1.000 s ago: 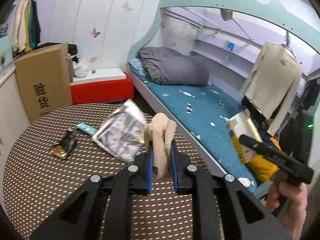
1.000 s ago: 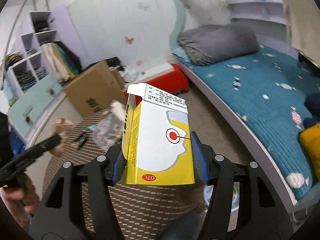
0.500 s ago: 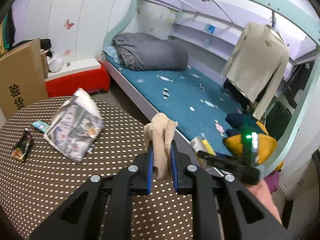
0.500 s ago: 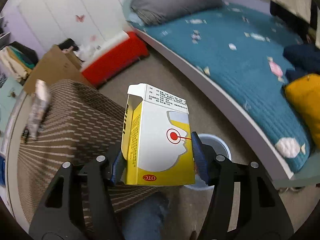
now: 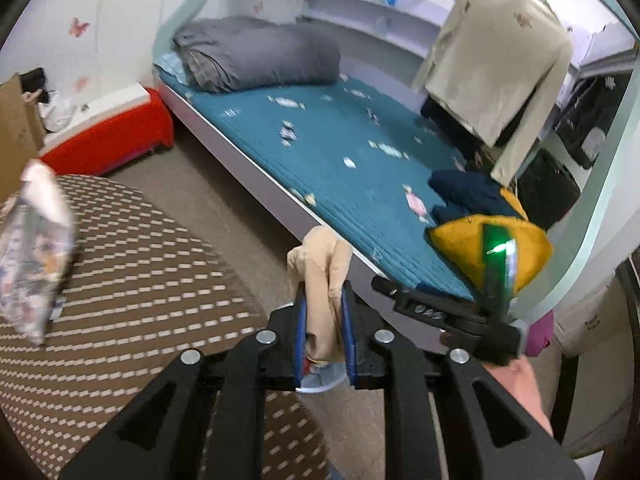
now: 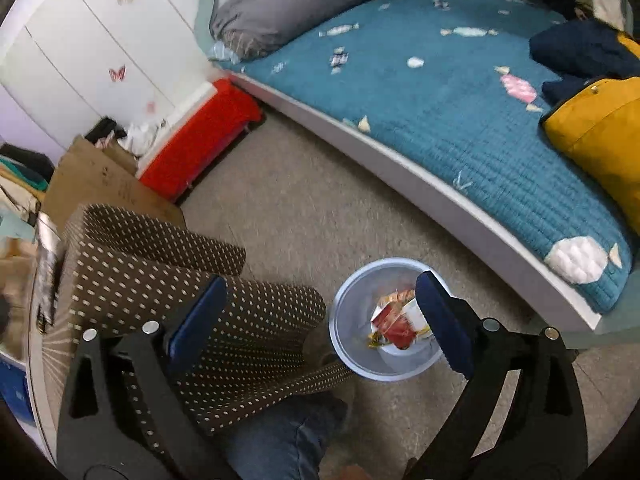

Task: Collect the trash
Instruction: 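Open the left gripper over the bin to drop the beige cloth, then move both grippers back over the table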

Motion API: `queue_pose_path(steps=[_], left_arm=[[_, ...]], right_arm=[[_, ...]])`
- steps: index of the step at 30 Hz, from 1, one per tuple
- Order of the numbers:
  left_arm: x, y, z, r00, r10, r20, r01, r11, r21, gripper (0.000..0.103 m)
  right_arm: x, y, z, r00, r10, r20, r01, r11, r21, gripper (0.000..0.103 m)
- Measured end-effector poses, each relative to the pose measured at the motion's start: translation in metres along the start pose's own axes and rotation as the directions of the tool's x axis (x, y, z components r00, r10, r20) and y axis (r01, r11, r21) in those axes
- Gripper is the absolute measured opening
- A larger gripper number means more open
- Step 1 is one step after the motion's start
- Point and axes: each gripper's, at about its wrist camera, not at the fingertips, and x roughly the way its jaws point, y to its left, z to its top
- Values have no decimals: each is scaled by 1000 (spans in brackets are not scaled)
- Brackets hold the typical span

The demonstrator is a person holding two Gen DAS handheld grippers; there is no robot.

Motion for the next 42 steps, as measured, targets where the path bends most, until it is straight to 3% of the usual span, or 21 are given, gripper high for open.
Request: queue_pose_path(steps=[9,12,14,15,16,21,29,42], left_arm=[[90,-28,10,982,-27,-188,30,999,13,15],[111,-30,12,973,-12,-229,19,1000,25,21],[122,-29,13,967,-23,-254,28,999,15,46],[126,-27,15,969,-12,-249,13,1000,1,74],[126,-24,16,971,5,-240,-7,1000,-10,89],[117,-14,20,978,-15,-210,1,998,-67,90],[61,-18,23,997,6,-76,-10,999,-51,93],[-40,-12,13,996,20,91,-18,1000,-22,93]], right_arm=[[-62,-14,18,989,26,144,-29,999,24,95],[-71,-18,21,985,27,171,-34,999,38,96],[-75,-19,22,982,26,185,-34,999,41,96],[-77,-20,22,981,26,191,-34,998,43,96],[-78,-21,22,981,28,194,-37,998,43,96],[-81,-20,20,978,29,204,-39,998,48,97],[-93,-4,17,973,-27,231,19,999,39,97],[-135,61,12,958,17,287,9,996,-88,97]])
